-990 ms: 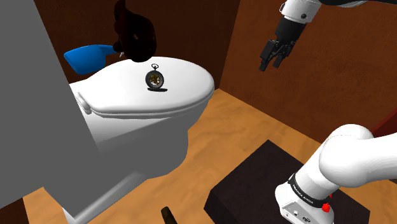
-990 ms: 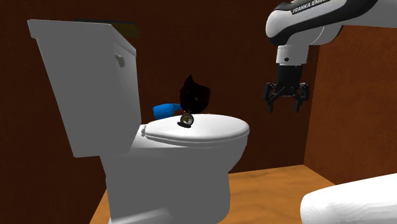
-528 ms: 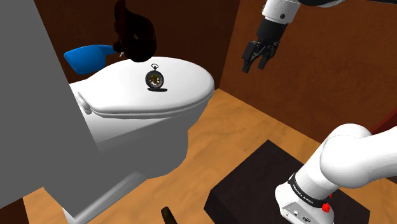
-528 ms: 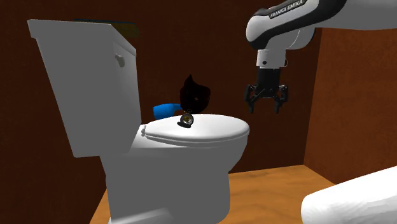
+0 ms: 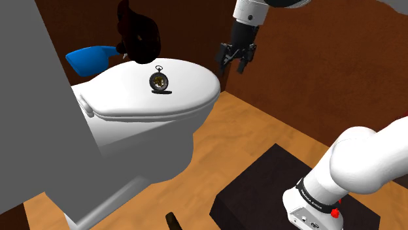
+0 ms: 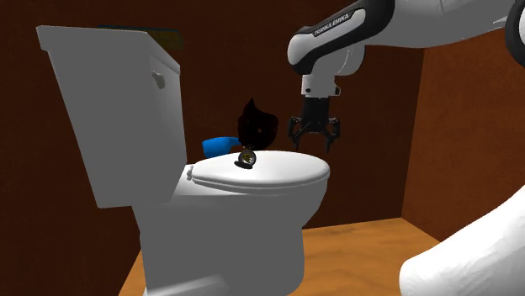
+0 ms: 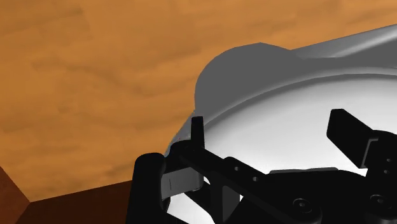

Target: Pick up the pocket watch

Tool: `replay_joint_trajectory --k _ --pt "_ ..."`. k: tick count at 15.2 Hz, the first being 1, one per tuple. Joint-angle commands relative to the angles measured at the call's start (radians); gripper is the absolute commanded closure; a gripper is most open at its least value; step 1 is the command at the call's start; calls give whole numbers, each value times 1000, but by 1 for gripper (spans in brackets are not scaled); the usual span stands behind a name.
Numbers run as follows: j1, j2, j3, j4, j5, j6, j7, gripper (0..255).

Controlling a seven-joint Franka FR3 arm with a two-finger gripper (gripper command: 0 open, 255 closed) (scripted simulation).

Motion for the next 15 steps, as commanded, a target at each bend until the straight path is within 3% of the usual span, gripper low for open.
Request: replay_joint_trajectory --k 1,8,15 --pt "9 58 30 42 7 14 42 0" --pt "39 293 121 242 -8 37 183 0" --pt "97 564 186 519 -73 13 327 0"
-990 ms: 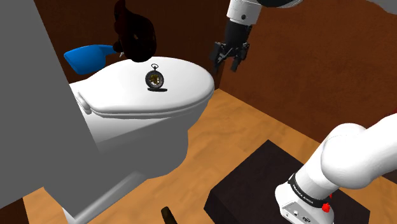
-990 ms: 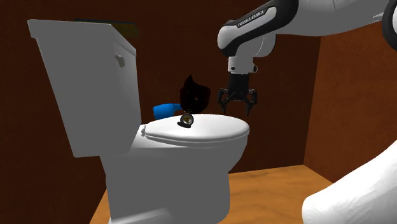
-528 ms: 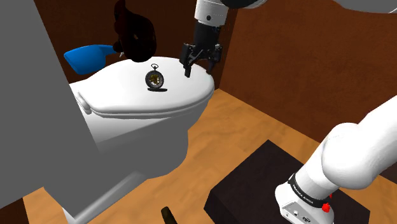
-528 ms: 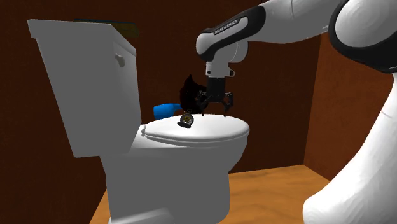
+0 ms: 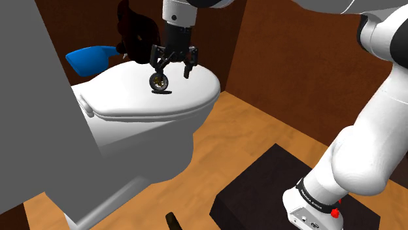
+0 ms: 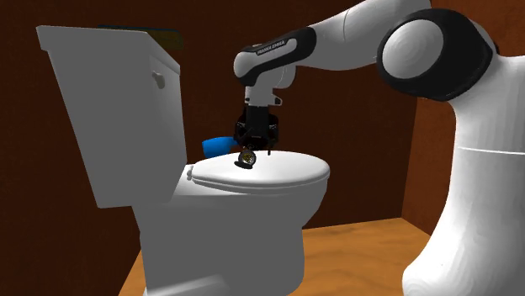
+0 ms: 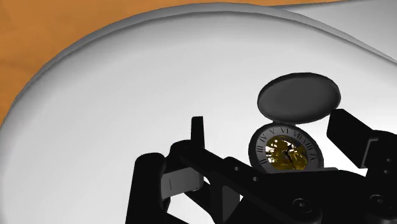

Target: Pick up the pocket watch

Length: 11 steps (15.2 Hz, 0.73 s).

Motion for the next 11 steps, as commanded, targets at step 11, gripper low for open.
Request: replay_joint_trajectory --k 11 --pt "41 149 18 60 -43 79 66 0"
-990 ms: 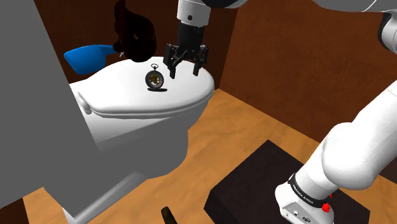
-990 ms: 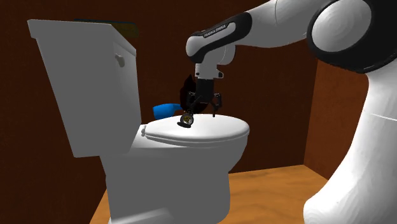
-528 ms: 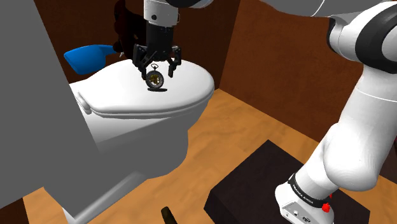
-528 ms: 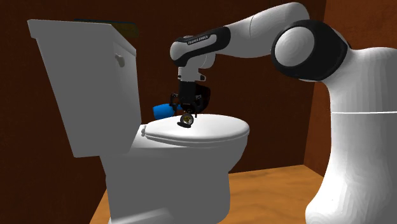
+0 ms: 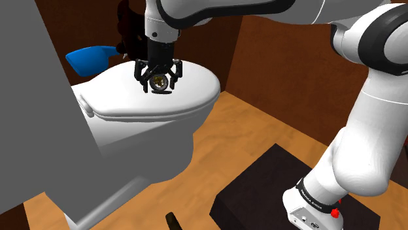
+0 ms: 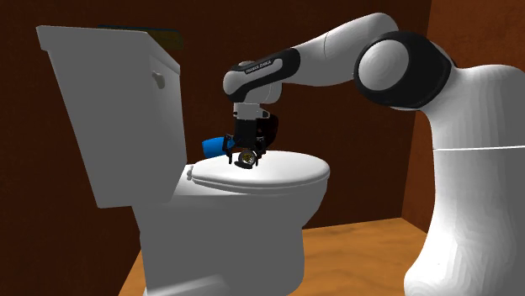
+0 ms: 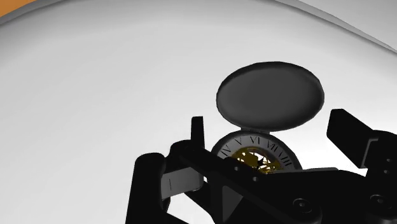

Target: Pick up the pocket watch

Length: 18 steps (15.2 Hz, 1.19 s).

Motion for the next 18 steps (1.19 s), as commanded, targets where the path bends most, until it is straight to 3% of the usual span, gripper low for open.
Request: replay_joint_trajectory --k 1,2,11,18 --pt "0 1 0 -11 0 13 -1 0" --pt "-2 0 -1 -13 0 14 -3 255" --pt "0 1 0 -11 0 13 -1 255" --pt "4 6 2 89 -2 -83 4 255"
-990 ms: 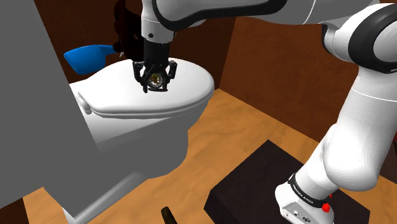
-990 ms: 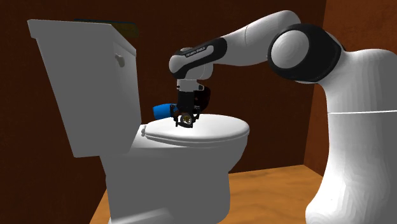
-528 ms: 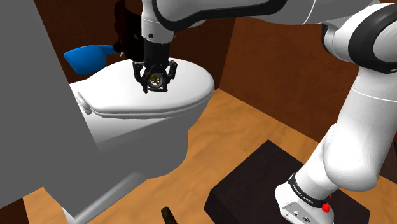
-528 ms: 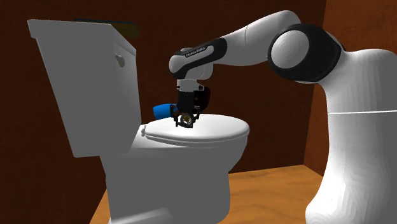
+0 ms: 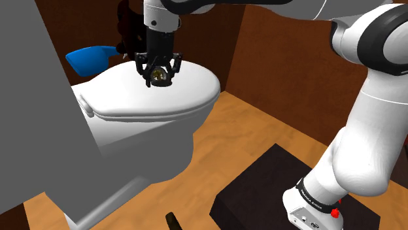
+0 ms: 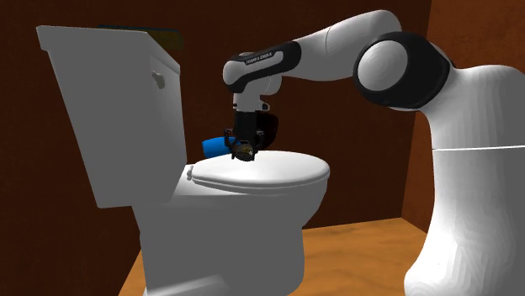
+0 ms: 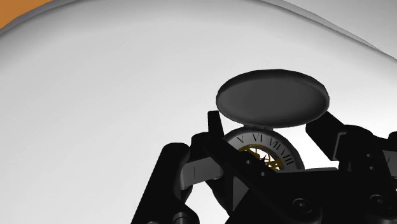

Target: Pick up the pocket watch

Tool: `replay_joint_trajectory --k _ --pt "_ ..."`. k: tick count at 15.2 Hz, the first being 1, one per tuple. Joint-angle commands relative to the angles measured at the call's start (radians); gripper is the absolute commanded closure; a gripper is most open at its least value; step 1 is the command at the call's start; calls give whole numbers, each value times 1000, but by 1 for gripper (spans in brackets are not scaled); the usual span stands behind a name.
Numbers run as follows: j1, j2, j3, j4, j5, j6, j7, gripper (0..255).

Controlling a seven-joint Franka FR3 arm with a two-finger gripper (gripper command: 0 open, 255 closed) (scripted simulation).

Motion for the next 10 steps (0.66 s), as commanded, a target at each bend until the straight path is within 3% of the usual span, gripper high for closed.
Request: replay_joint_trajectory --k 1,10 --pt "1 2 0 30 -1 -29 1 255" --pt "11 24 3 157 -9 -134 9 255"
